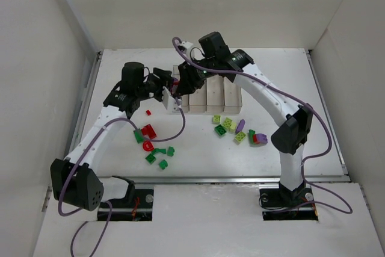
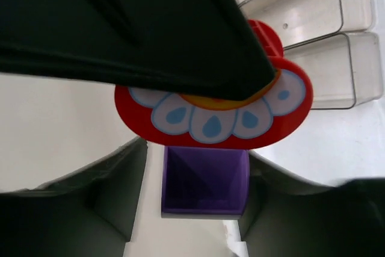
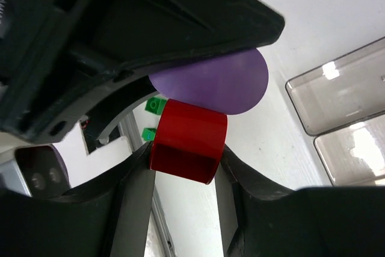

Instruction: Sort the legos into containers by color

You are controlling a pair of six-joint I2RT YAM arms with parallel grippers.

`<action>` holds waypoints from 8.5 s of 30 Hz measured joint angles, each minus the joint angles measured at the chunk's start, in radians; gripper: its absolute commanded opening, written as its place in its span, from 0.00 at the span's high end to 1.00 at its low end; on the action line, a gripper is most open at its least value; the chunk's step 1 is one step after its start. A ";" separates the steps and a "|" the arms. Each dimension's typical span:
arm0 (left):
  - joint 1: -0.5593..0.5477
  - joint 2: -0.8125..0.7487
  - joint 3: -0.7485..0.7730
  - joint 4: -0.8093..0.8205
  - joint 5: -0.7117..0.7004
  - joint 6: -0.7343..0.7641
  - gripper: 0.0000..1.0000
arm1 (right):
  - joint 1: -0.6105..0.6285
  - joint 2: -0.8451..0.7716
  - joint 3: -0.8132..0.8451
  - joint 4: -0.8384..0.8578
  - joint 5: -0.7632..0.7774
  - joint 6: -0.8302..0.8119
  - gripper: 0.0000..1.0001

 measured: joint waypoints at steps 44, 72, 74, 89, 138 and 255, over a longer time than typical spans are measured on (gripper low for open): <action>0.186 0.075 -0.036 -0.018 -0.037 -1.000 1.00 | -0.131 0.361 0.110 0.241 0.323 0.399 0.00; 0.121 0.178 0.260 -0.369 0.554 -0.724 1.00 | 0.019 -0.226 -0.410 0.509 0.026 -0.304 0.39; 0.126 0.180 0.262 -0.369 0.554 -0.725 1.00 | 0.021 -0.221 -0.406 0.508 0.019 -0.312 0.43; 0.127 0.180 0.276 -0.373 0.561 -0.747 0.41 | 0.047 -0.240 -0.395 0.482 0.051 -0.325 1.00; 0.166 0.173 0.252 -0.467 0.536 -0.808 1.00 | -0.003 -0.315 -0.501 0.567 0.114 -0.108 1.00; 0.188 0.416 0.028 -0.207 -0.334 -0.899 0.34 | -0.079 -0.408 -0.691 0.212 0.734 0.247 0.05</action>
